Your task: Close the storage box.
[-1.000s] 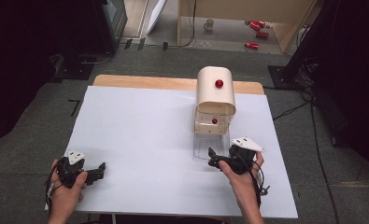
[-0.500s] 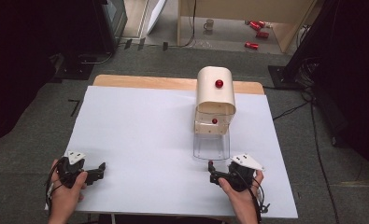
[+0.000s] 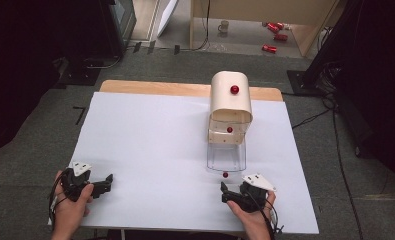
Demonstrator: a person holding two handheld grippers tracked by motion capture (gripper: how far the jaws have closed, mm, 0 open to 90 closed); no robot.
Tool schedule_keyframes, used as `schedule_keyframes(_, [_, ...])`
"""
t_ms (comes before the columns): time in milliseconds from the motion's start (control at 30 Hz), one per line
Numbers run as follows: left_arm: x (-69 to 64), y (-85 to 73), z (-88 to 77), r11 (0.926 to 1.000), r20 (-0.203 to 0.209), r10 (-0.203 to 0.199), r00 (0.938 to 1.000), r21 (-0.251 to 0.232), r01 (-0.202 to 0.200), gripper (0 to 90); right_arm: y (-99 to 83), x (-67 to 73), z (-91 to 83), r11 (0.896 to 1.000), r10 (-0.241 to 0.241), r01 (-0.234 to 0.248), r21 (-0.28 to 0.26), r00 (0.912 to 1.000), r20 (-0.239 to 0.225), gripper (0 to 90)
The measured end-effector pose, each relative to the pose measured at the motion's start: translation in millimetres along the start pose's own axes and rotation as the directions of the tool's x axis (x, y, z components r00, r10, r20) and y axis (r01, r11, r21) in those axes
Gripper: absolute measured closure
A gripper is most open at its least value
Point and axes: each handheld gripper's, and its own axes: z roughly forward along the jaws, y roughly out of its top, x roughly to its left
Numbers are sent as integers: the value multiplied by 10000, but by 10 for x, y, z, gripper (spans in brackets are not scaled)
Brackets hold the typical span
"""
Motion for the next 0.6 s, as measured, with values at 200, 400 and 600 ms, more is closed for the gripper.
schedule_keyframes(200, [0,0,0,10000,0,3,10000,-2,-3,0,-31,74,85,9999,-94,94,-70,9999,41,417])
schedule_keyframes(400, [0,-1,0,10000,0,3,10000,-5,-3,0,-29,24,123,9987,501,-503,-34,9977,-450,609])
schedule_keyframes(600, [0,0,0,10000,2,6,10000,2,-6,0,-24,56,172,9987,515,-516,0,9972,-550,673])
